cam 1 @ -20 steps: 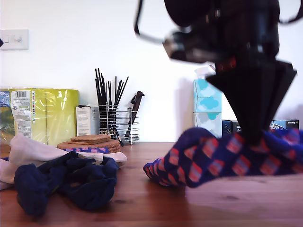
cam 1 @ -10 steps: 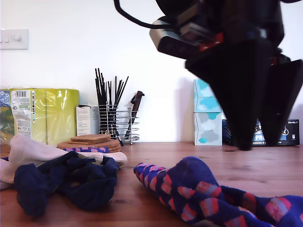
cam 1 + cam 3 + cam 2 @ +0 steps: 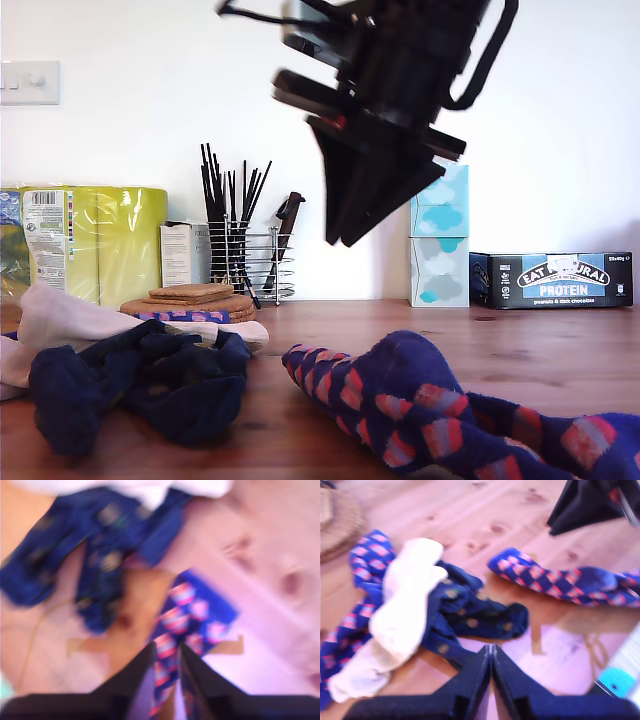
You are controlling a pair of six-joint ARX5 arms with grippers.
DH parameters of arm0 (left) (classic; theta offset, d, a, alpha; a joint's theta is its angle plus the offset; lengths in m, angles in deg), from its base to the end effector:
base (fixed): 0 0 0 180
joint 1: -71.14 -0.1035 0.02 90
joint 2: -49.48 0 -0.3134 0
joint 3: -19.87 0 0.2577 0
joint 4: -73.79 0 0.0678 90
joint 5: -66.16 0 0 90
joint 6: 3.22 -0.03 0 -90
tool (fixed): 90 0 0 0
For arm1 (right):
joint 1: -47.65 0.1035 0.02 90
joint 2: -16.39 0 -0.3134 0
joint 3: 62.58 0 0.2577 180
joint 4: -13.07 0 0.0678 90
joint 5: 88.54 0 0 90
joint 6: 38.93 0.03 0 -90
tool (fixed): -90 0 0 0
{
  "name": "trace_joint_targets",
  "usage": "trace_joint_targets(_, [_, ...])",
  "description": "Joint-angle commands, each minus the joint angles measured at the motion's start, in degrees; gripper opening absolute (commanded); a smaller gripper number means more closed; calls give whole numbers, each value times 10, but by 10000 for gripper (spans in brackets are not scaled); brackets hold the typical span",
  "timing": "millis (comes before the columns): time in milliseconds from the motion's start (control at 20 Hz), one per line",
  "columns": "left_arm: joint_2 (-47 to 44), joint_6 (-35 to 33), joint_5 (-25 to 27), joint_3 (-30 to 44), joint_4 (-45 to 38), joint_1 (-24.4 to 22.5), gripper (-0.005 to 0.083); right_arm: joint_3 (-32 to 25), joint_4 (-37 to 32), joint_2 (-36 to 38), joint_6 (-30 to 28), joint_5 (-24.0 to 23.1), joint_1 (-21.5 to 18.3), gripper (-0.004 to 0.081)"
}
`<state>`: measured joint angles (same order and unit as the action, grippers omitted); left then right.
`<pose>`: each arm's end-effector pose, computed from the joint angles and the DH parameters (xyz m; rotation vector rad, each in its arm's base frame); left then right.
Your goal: Pair up the socks based on colour and pattern, by placing each sock on top of its pair
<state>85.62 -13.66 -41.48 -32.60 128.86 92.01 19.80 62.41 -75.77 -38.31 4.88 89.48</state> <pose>0.0803 -0.0403 0.3005 0.1879 0.6277 -0.7070 0.2491 0.2254 0.2890 -0.3383 1.0018 0.7114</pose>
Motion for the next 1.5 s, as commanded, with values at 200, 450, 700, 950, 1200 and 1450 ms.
trace_joint_targets(200, [-1,17,8,0,-33,-1,-19,-5,-44,-98,-35,68,-23,-12])
trace_joint_targets(450, [-1,30,19,0,-44,-1,-19,-5,-57,-148,-52,91,-23,-12])
trace_joint_targets(700, [-1,31,28,0,-44,-1,-19,-5,-78,-210,-52,69,-27,-12])
trace_joint_targets(950, [-1,30,32,0,-44,-1,-19,-5,-85,-218,-52,-27,-61,-12])
trace_joint_targets(1200, [-1,30,32,0,-44,-1,-19,-5,-58,-218,-52,-106,-151,-12])
trace_joint_targets(1450, [-1,30,32,0,-44,-1,-19,-5,-38,-207,-52,-87,-195,-12])
